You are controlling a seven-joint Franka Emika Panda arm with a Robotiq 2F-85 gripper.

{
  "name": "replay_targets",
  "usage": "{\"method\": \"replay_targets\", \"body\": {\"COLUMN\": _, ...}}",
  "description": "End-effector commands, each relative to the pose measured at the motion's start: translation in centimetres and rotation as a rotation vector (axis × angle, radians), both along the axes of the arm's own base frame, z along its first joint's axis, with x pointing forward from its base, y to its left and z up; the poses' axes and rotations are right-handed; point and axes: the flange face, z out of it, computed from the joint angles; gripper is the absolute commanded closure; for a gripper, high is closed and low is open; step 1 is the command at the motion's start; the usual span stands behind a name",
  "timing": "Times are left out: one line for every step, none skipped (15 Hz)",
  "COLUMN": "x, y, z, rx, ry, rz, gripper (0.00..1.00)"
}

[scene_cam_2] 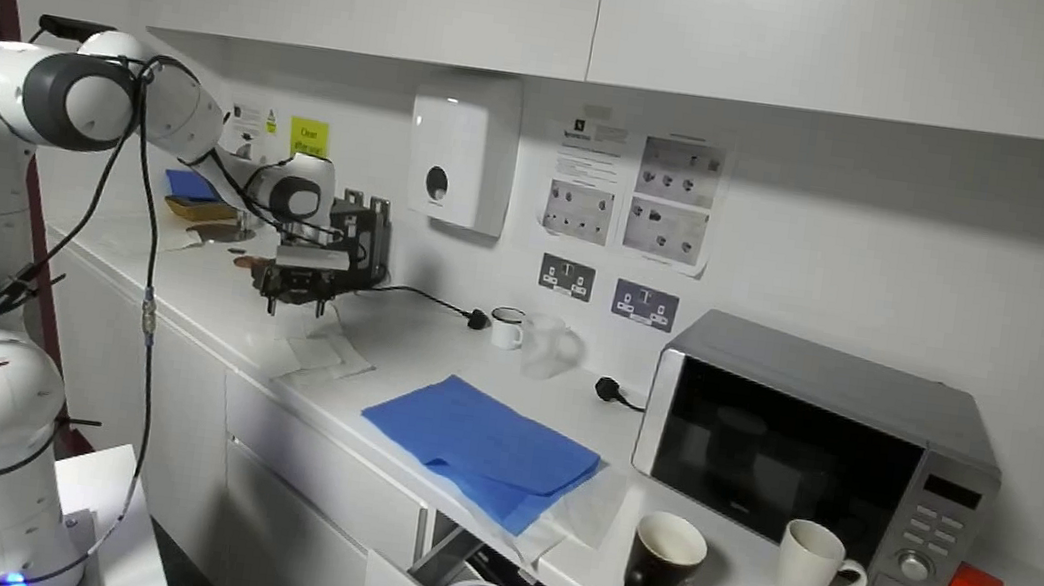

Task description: Move the paper to the right

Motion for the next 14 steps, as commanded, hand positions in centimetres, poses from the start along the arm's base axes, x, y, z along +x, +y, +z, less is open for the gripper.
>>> {"method": "replay_targets", "body": {"x": -1.3, "y": 0.9, "z": 0.0, "rx": -0.001, "ry": 0.022, "rz": 0.054, "gripper": 0.0}}
{"method": "replay_targets", "body": {"x": -1.7, "y": 1.2, "z": -0.1, "rx": -0.008, "ry": 0.023, "rz": 0.065, "gripper": 0.0}}
{"method": "replay_targets", "body": {"x": -2.1, "y": 1.4, "z": -0.3, "rx": -0.018, "ry": 0.026, "rz": 0.079, "gripper": 0.0}}
{"method": "replay_targets", "body": {"x": -2.4, "y": 1.5, "z": -0.6, "rx": -0.026, "ry": 0.03, "rz": 0.09, "gripper": 0.0}}
{"method": "replay_targets", "body": {"x": -2.6, "y": 1.5, "z": -0.9, "rx": -0.029, "ry": 0.034, "rz": 0.095, "gripper": 0.0}}
{"method": "replay_targets", "body": {"x": -2.9, "y": 1.5, "z": -1.3, "rx": -0.029, "ry": 0.038, "rz": 0.099, "gripper": 0.0}}
{"method": "replay_targets", "body": {"x": -3.1, "y": 1.3, "z": -1.7, "rx": -0.03, "ry": 0.041, "rz": 0.104, "gripper": 0.0}}
{"method": "replay_targets", "body": {"x": -3.4, "y": 1.1, "z": -2.2, "rx": -0.033, "ry": 0.05, "rz": 0.104, "gripper": 0.0}}
{"method": "replay_targets", "body": {"x": -3.6, "y": 0.8, "z": -2.6, "rx": -0.035, "ry": 0.057, "rz": 0.105, "gripper": 0.0}}
{"method": "replay_targets", "body": {"x": -3.8, "y": 0.5, "z": -3.1, "rx": -0.039, "ry": 0.064, "rz": 0.103, "gripper": 0.0}}
{"method": "replay_targets", "body": {"x": -4.1, "y": 0.2, "z": -3.5, "rx": -0.043, "ry": 0.069, "rz": 0.105, "gripper": 0.0}}
{"method": "replay_targets", "body": {"x": -4.3, "y": -0.1, "z": -3.9, "rx": -0.047, "ry": 0.074, "rz": 0.103, "gripper": 0.0}}
{"method": "replay_targets", "body": {"x": -4.5, "y": -0.3, "z": -4.2, "rx": -0.053, "ry": 0.079, "rz": 0.102, "gripper": 0.0}}
{"method": "replay_targets", "body": {"x": -4.7, "y": -0.5, "z": -4.5, "rx": -0.057, "ry": 0.083, "rz": 0.103, "gripper": 0.0}}
